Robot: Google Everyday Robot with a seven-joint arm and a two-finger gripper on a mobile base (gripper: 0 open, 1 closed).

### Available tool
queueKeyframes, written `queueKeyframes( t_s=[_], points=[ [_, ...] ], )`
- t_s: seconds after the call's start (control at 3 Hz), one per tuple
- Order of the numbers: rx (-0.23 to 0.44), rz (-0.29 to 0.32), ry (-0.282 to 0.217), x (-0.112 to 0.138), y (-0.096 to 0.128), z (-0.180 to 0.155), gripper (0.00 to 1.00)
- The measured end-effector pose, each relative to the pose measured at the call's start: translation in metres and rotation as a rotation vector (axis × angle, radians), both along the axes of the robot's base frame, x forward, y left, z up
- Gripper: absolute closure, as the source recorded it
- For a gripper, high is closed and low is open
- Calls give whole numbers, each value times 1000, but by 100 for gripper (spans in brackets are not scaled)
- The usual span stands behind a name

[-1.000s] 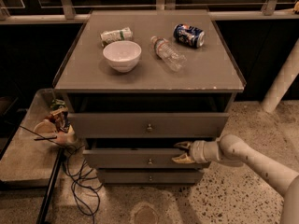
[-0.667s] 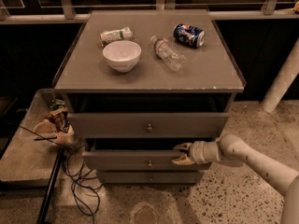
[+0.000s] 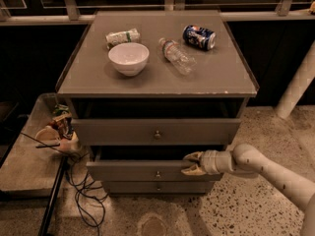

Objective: Open middle drawer

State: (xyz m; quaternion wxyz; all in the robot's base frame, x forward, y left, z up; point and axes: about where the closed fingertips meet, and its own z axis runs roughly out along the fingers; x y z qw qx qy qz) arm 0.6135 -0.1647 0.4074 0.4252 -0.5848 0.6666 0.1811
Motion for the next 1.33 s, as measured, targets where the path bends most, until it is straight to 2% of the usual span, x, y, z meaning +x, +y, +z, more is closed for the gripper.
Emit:
queueKeyframes(
  t_s=[1.0, 1.33],
  points=[
    [7, -8, -1, -11, -1, 0, 100],
    [7, -8, -1, -11, -1, 0, 82]
  ],
)
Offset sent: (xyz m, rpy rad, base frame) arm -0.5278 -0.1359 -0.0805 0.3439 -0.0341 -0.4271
